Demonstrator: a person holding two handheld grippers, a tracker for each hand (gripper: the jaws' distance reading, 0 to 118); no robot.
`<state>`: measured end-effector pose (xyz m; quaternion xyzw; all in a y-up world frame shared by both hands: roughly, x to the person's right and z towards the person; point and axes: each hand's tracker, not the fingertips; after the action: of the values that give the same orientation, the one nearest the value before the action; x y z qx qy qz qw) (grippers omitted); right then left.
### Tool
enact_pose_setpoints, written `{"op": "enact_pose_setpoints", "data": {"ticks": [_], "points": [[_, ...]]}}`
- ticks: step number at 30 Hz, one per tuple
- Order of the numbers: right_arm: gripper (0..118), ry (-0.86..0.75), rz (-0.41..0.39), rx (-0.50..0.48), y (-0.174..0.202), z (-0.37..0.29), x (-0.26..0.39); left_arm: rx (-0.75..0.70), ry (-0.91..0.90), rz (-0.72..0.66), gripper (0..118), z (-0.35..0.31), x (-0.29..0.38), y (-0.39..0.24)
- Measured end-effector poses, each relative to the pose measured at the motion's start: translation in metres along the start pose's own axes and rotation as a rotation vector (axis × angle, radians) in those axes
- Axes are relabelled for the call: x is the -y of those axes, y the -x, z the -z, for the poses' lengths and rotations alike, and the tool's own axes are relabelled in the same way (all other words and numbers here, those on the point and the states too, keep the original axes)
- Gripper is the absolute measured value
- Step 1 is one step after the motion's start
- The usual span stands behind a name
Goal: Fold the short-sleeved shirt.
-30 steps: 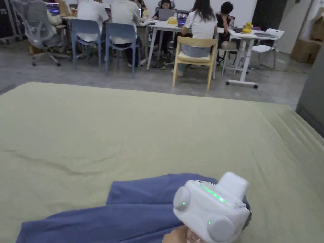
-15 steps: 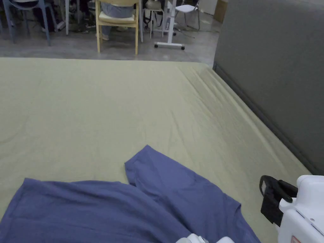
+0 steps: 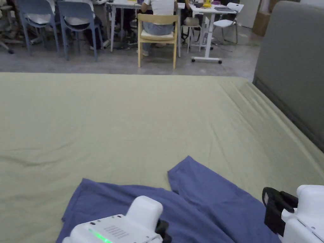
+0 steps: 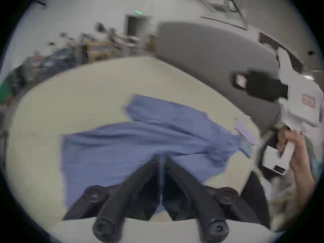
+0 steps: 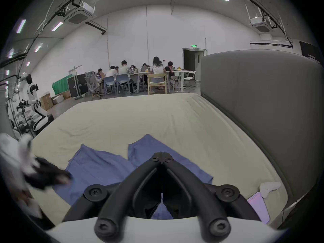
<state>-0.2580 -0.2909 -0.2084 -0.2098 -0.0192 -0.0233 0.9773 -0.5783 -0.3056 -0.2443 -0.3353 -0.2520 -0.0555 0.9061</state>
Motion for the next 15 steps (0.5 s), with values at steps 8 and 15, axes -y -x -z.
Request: {"op": "enact_pose_setpoints", "data": {"ticks": [8,15], "points": [[3,0.02,-0.044,-0.041,0.03,0.009,0.008,-0.338,-0.093,-0.206,0,-0.104,0.028,0.058],[3,0.02,-0.078,-0.037,0.033,0.014,0.004,-0.276,-0.058,-0.307,4,-0.041,0.002,0.104]]}}
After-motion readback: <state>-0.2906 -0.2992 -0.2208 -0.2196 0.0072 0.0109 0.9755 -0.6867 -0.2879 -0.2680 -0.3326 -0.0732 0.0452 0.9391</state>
